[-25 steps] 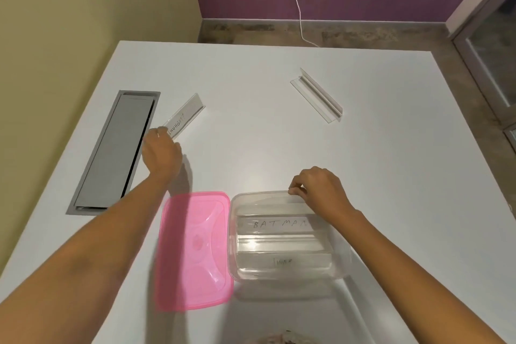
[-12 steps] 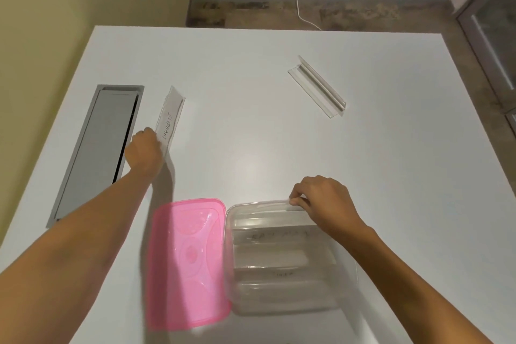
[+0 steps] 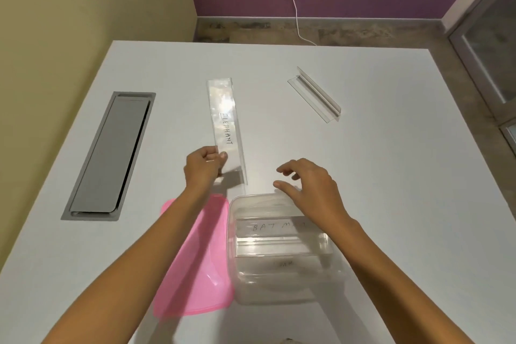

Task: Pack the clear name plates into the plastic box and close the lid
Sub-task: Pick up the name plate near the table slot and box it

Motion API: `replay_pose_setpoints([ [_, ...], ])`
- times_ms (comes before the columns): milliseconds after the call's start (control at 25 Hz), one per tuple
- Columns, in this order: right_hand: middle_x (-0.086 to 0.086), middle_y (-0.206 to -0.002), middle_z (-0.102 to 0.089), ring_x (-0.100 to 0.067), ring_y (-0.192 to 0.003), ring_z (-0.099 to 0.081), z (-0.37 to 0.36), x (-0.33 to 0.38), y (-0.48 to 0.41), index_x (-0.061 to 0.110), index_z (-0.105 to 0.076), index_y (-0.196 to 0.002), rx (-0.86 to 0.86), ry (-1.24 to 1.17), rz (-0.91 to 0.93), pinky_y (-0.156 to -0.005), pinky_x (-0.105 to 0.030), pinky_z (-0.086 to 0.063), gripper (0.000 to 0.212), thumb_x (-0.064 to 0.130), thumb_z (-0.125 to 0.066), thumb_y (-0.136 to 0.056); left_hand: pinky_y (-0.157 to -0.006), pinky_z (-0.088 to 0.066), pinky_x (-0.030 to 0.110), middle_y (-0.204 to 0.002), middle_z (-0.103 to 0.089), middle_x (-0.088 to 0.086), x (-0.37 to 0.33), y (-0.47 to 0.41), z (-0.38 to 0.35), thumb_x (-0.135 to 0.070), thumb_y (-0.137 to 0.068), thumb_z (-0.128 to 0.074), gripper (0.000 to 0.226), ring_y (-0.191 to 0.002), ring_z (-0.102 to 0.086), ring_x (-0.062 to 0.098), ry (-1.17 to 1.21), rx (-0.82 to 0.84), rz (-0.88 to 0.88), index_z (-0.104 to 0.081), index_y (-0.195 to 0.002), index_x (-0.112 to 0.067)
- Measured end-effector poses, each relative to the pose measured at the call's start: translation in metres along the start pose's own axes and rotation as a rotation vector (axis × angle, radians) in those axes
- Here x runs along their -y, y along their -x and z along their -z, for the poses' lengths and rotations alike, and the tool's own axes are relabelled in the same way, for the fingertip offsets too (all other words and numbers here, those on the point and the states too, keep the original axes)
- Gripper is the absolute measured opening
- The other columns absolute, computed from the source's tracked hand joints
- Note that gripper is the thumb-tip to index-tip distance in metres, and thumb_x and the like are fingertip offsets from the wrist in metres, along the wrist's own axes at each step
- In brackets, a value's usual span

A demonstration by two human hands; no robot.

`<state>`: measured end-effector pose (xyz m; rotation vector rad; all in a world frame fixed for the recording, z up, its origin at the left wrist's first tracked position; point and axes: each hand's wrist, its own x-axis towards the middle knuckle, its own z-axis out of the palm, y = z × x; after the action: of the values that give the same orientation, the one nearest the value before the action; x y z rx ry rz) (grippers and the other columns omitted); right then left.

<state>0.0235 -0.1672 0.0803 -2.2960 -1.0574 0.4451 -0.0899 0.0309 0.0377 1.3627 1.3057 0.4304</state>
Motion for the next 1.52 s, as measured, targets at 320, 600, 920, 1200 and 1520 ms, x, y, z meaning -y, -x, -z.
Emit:
replay_pose_setpoints([
  [320, 0.008, -0.117, -0.065, -0.005, -0.091, -0.066, 0.010, 0.008, 0.014, 0.026, -0.057, -0.121, 0.141, -0.514, -0.196, -0.076, -0.017, -0.050, 0.044, 0.040, -0.069, -0.081, -0.072, -0.055, 0.036, -0.079, -0.068, -0.008, 0.007, 0.120, -0.024, -0.015, -0.079, -0.072, 0.013, -0.061, -0.061, 0.012, 0.072, 0.290, -0.121, -0.068, -0.083, -0.027],
  [600, 0.013, -0.109, -0.062, -0.010, -0.088, -0.063, 0.028, -0.022, 0.056, 0.029, -0.057, -0.112, 0.284, -0.388, -0.165, -0.080, -0.029, -0.056, 0.048, 0.034, -0.081, -0.071, -0.064, -0.042, 0.000, -0.101, -0.070, -0.009, 0.030, 0.133, 0.002, -0.020, -0.096, -0.048, 0.024, -0.083, -0.065, 0.007, -0.106, 0.055, -0.276, -0.067, -0.110, -0.019],
  [920, 0.006, -0.123, -0.058, -0.020, -0.110, -0.056, 0.012, -0.030, 0.083, 0.026, -0.047, -0.123, 0.577, 0.550, 0.062, -0.081, -0.035, -0.041, 0.055, 0.034, -0.072, -0.075, -0.094, -0.039, 0.025, -0.128, -0.063, 0.003, 0.075, 0.124, 0.024, -0.023, -0.097, -0.046, 0.034, -0.116, -0.058, 0.021, -0.328, 0.158, -0.123, -0.057, -0.129, -0.019],
  [1200, -0.008, -0.118, -0.060, -0.029, -0.102, -0.061, -0.030, -0.036, 0.085, 0.013, -0.052, -0.120, 0.560, 0.730, 0.094, -0.081, -0.037, -0.047, 0.043, 0.017, -0.068, -0.080, -0.101, -0.045, 0.034, -0.124, -0.066, 0.005, 0.076, 0.123, 0.025, -0.024, -0.094, -0.051, 0.035, -0.110, -0.063, 0.024, -0.266, 0.200, -0.041, -0.057, -0.129, -0.019],
  [1520, -0.012, -0.111, -0.061, -0.031, -0.098, -0.061, -0.040, -0.044, 0.092, 0.012, -0.053, -0.118, 0.511, 0.625, 0.056, -0.076, -0.037, -0.048, 0.034, 0.007, -0.057, -0.085, -0.099, -0.043, 0.028, -0.125, -0.065, 0.005, 0.080, 0.123, 0.022, -0.023, -0.095, -0.049, 0.034, -0.112, -0.062, 0.024, -0.282, 0.170, -0.102, -0.058, -0.127, -0.018],
])
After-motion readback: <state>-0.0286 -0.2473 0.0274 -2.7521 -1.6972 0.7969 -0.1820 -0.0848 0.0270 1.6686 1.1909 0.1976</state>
